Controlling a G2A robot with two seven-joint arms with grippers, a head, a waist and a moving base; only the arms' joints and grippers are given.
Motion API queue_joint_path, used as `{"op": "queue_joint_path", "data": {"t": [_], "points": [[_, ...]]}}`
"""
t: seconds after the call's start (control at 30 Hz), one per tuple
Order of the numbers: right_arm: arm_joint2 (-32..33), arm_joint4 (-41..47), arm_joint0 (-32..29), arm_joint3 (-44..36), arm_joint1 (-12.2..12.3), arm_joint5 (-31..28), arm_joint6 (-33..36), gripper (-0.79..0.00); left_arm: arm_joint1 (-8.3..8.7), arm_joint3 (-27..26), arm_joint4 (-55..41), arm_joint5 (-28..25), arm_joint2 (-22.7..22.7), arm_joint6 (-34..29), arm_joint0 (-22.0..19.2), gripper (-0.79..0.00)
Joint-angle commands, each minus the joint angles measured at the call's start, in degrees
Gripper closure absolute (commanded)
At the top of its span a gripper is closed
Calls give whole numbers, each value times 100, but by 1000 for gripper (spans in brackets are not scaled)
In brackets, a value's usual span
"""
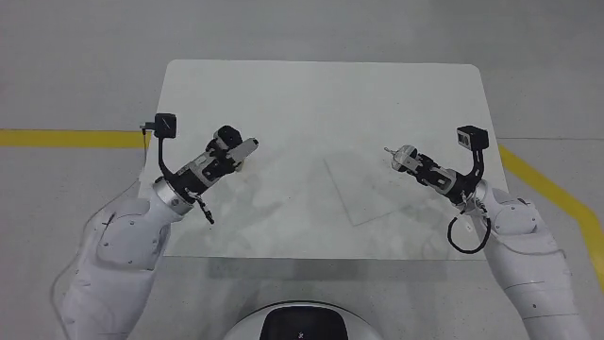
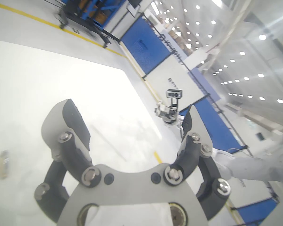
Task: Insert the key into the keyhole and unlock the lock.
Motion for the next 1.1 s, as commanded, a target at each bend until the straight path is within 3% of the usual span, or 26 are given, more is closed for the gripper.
{"op": "queue_joint_path", "data": {"t": [0.0, 0.17, 0.33, 0.47, 0.57, 0.77, 1.07], "points": [[0, 0, 0, 0, 0, 0, 0, 0, 33, -393, 552, 128, -374, 152, 578, -785], [0, 0, 0, 0, 0, 0, 0, 0, 65, -685, 1515, 620, -704, 231, 1615, -785], [0, 0, 0, 0, 0, 0, 0, 0, 56, -327, 2680, 1158, -395, 447, 1845, -785], [0, 0, 0, 0, 0, 0, 0, 0, 8, 44, 2858, 1395, 31, 739, 1535, -785], [0, 0, 0, 0, 0, 0, 0, 0, -12, 269, 3069, 1600, 211, 783, 1161, -742], [0, 0, 0, 0, 0, 0, 0, 0, -26, 769, 3796, 1909, 535, 335, 232, -597], [0, 0, 0, 0, 0, 0, 0, 0, -79, 1437, 4079, 1907, 1000, 23, -524, -542]]}}
